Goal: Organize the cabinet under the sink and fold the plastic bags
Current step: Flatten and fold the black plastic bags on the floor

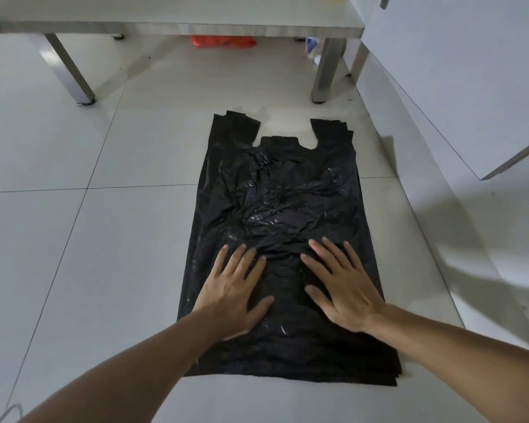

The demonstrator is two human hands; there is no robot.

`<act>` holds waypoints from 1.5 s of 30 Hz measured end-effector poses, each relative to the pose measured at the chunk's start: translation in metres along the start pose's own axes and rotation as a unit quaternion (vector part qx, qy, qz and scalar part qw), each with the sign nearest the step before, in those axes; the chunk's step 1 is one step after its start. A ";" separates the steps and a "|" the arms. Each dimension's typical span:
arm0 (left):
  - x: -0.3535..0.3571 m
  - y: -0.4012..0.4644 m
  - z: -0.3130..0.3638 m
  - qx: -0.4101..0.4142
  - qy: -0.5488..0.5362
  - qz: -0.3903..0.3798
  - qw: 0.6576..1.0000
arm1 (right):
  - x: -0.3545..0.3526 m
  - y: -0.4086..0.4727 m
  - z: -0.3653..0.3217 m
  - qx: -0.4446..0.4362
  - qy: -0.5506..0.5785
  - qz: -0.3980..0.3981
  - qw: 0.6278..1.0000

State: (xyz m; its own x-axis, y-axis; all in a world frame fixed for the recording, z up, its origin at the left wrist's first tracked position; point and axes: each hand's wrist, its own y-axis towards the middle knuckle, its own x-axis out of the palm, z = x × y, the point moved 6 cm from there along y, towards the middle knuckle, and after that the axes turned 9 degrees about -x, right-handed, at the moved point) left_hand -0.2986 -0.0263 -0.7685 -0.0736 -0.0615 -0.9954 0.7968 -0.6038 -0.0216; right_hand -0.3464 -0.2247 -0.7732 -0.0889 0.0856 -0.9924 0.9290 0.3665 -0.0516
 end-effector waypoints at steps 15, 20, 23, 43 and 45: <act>0.026 0.052 -0.053 -0.106 0.024 -0.043 0.993 | -0.001 0.065 0.058 0.100 -0.009 0.011 0.995; 0.025 0.053 -0.052 -0.100 0.029 -0.042 0.994 | 0.001 0.101 0.113 0.178 0.008 0.003 0.984; 0.019 0.059 -0.049 -0.116 0.025 -0.035 0.992 | 0.004 0.102 0.132 0.228 0.010 0.005 0.974; 0.006 0.208 -0.063 0.001 0.054 -0.043 0.998 | 0.009 0.103 0.133 0.233 -0.018 -0.033 0.972; 0.015 0.220 -0.082 -0.038 0.047 -0.071 0.996 | 0.010 0.104 0.133 0.233 -0.021 -0.038 0.972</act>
State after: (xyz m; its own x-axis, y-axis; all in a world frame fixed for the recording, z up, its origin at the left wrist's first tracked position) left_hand -0.0755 -0.0949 -0.7961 -0.1357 0.0967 -0.9860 0.8257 -0.5389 -0.1665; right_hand -0.2030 -0.3090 -0.8034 -0.1588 0.0335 -0.9868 0.9829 -0.0895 -0.1612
